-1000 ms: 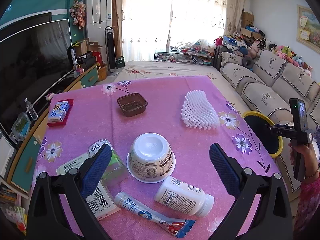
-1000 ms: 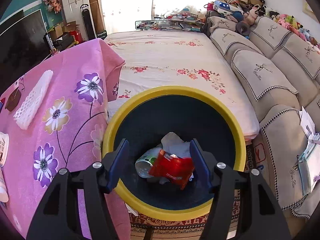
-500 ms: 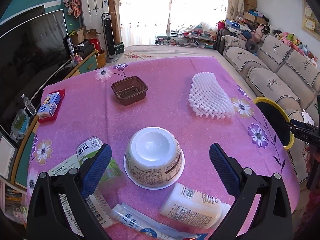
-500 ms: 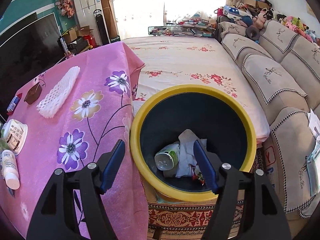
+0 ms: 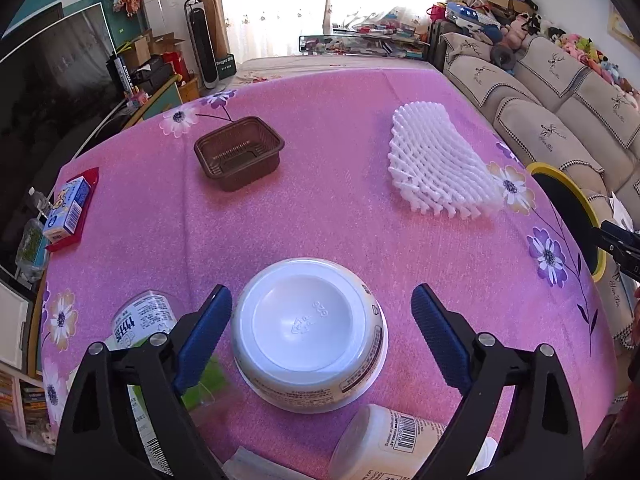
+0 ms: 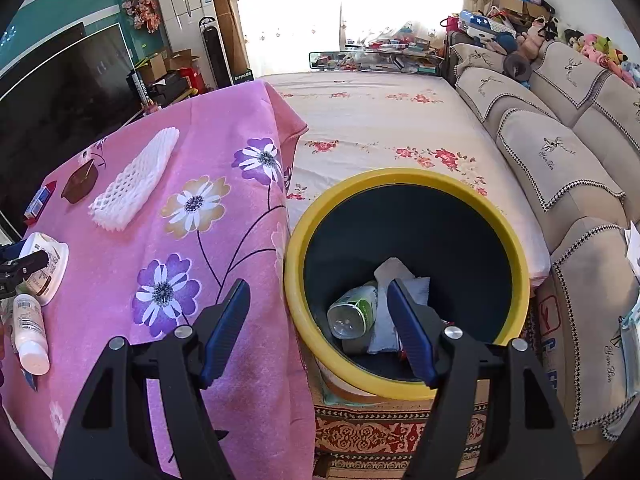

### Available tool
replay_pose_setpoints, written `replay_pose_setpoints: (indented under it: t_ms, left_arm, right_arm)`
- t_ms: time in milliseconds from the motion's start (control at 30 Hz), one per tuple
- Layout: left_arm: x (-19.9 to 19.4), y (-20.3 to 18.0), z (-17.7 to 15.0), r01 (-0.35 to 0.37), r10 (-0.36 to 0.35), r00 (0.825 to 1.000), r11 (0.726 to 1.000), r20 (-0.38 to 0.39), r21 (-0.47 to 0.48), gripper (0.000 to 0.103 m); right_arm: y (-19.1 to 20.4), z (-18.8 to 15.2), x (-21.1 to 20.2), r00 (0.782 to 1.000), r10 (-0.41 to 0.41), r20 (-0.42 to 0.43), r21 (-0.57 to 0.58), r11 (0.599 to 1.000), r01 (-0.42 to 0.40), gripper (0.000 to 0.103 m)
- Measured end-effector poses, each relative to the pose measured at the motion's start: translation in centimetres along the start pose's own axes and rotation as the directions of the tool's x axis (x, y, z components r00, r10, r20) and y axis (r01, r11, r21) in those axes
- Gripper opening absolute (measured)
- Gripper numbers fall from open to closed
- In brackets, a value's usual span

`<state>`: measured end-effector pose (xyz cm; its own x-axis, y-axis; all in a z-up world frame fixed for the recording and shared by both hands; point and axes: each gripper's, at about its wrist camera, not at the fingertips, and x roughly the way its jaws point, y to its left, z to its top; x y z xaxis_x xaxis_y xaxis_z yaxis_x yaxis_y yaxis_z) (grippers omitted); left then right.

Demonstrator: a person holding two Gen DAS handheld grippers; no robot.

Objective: Collect trash
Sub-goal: 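Grasp the upturned white bowl with the left gripper and lift it, then carry the white bowl over the yellow bin and open the left gripper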

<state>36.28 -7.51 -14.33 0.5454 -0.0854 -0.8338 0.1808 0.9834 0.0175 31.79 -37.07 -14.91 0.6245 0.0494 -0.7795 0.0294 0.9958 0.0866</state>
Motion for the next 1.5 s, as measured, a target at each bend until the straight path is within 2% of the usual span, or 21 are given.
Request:
replay_pose_setpoints:
  t_ms: [67,200,433,633,867,1033,1133,1300,1500]
  left_arm:
    - [0.5,-0.1,0.1,-0.011,0.011,1.000,1.000,-0.009,0.006,0.088]
    - [1.0,0.2,0.2,-0.028,0.028,1.000,1.000,-0.014,0.006,0.077]
    - [0.5,0.3,0.2,-0.007,0.007,1.000,1.000,0.008,-0.002,0.077]
    - [-2.3,-1.0,1.1,0.004,-0.004,0.997,1.000,0.075,0.011,0.077]
    - [-6.4,-4.8,2.5,0.044,-0.052,0.986,0.997,0.157,0.056,0.077]
    - [-8.5,-8.9,3.4,0.098,-0.116,0.974,0.990,0.196,0.097,0.077]
    - [-8.7,-12.3,3.8,0.138,-0.162,0.968,0.981,0.192,0.135,0.077]
    - [-7.2,-18.9,5.0,0.205,-0.238,0.960,0.957,0.149,0.203,0.077]
    - [-3.9,-27.0,7.0,0.234,-0.272,0.956,0.932,0.109,0.277,0.077]
  right_arm:
    - [0.0,0.0,0.1,1.000,0.003,-0.004,0.001,1.000,-0.003,0.067]
    - [-0.3,-0.3,0.2,1.000,0.005,-0.008,0.005,1.000,-0.005,0.067]
    - [-0.4,-0.5,-0.1,1.000,0.013,0.000,0.008,1.000,-0.013,0.067]
    - [-0.8,-0.5,-1.2,1.000,0.007,0.023,0.010,1.000,-0.007,0.067]
    - [-2.5,-1.2,-1.9,0.999,-0.019,0.036,0.036,0.999,0.018,0.067]
    - [-4.5,-2.0,-2.6,0.997,-0.048,0.052,0.063,0.997,0.045,0.067]
    - [-6.1,-2.5,-3.1,0.996,-0.063,0.059,0.086,0.995,0.058,0.067]
    - [-8.8,-3.5,-3.7,0.995,-0.085,0.059,0.120,0.990,0.077,0.067]
    - [-11.9,-4.7,-4.2,0.992,-0.109,0.058,0.167,0.981,0.098,0.068]
